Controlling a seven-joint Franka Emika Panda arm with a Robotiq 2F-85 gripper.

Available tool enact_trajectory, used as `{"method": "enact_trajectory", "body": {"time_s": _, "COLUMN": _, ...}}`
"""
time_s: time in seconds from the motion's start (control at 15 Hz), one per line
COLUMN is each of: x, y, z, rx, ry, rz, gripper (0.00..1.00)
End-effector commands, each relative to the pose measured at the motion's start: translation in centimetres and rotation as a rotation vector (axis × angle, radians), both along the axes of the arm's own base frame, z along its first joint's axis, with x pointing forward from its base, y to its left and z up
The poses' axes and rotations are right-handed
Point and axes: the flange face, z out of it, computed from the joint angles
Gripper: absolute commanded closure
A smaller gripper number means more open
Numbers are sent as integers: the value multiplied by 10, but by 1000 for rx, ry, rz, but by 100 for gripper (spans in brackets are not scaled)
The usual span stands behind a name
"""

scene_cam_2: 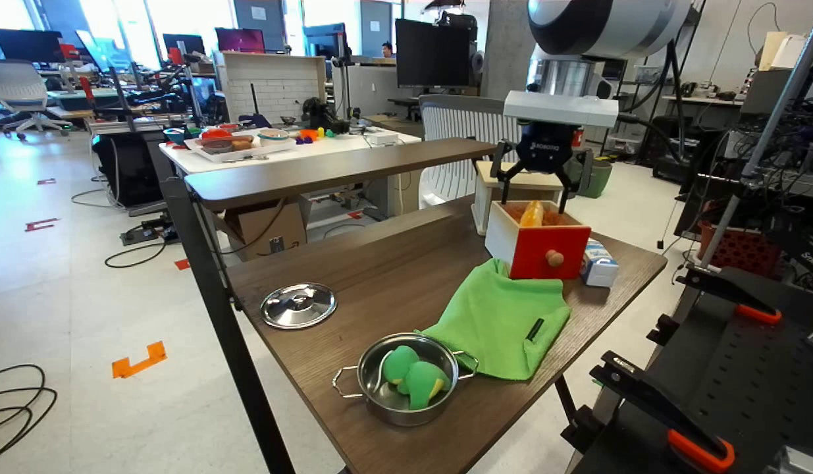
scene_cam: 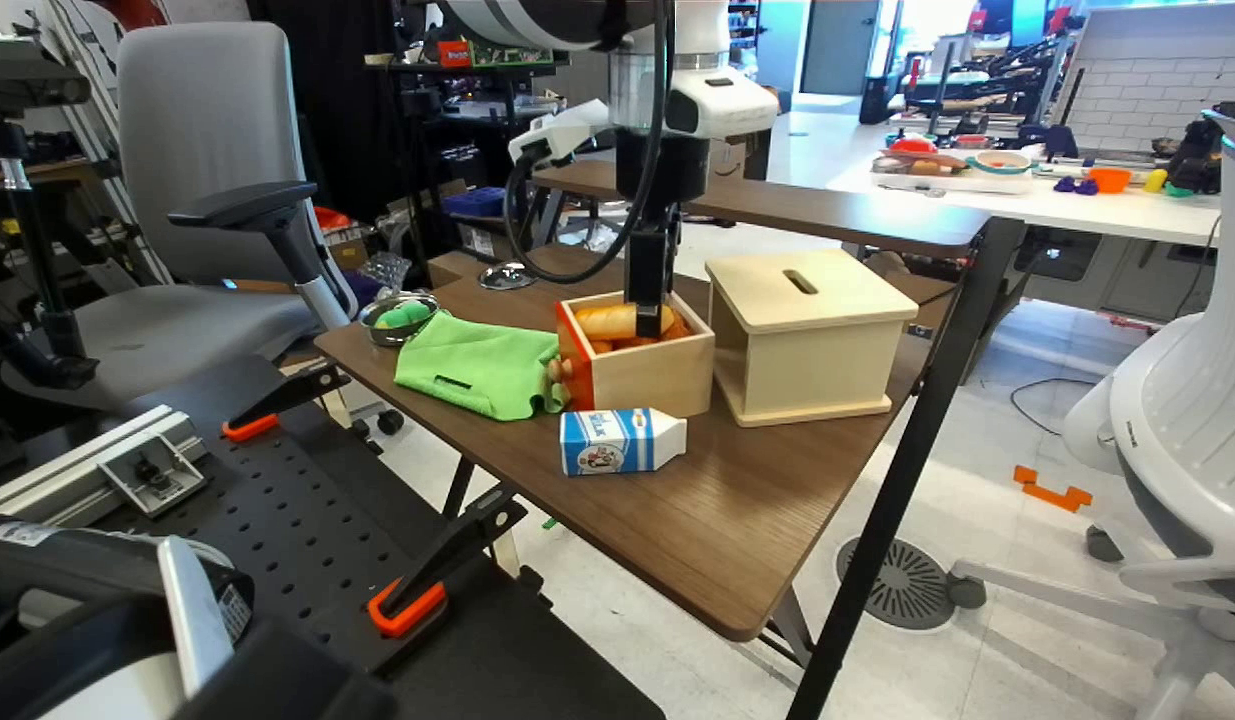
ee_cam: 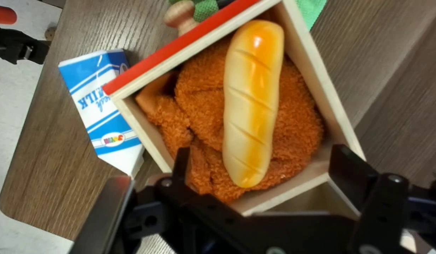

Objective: Open the chest drawer and put the orange object inside

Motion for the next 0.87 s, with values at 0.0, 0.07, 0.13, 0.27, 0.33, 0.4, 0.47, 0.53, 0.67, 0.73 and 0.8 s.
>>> {"method": "enact_trajectory", "body": {"time_s": 0.0, "x": 1, "y": -1, "z": 24, "rx": -6, "ry": -39, "rz": 39, "gripper": 0}}
{"method": "enact_trajectory", "body": {"time_s": 0.07, "x": 1, "y": -1, "z": 29, "rx": -3, "ry": -46, "rz": 44, "gripper": 0}}
{"method": "enact_trajectory", "body": {"time_s": 0.13, "x": 0, "y": -2, "z": 37, "rx": -1, "ry": -59, "rz": 49, "gripper": 0}}
{"method": "enact_trajectory", "body": {"time_s": 0.27, "x": -1, "y": -4, "z": 49, "rx": 2, "ry": -79, "rz": 55, "gripper": 0}}
{"method": "enact_trajectory", "body": {"time_s": 0.33, "x": -3, "y": -5, "z": 57, "rx": 7, "ry": -87, "rz": 56, "gripper": 0}}
{"method": "enact_trajectory", "body": {"time_s": 0.4, "x": -5, "y": -8, "z": 63, "rx": 12, "ry": -90, "rz": 64, "gripper": 0}}
{"method": "enact_trajectory", "body": {"time_s": 0.47, "x": -8, "y": -9, "z": 68, "rx": 18, "ry": -71, "rz": 82, "gripper": 0}}
{"method": "enact_trajectory", "body": {"time_s": 0.53, "x": 4, "y": -5, "z": 53, "rx": 3, "ry": -75, "rz": 56, "gripper": 0}}
{"method": "enact_trajectory", "body": {"time_s": 0.67, "x": 0, "y": -8, "z": 61, "rx": 6, "ry": -78, "rz": 66, "gripper": 0}}
{"method": "enact_trajectory", "body": {"time_s": 0.73, "x": -1, "y": -9, "z": 63, "rx": 6, "ry": -78, "rz": 68, "gripper": 0}}
{"method": "enact_trajectory", "body": {"time_s": 0.8, "x": -2, "y": -9, "z": 63, "rx": 7, "ry": -78, "rz": 69, "gripper": 0}}
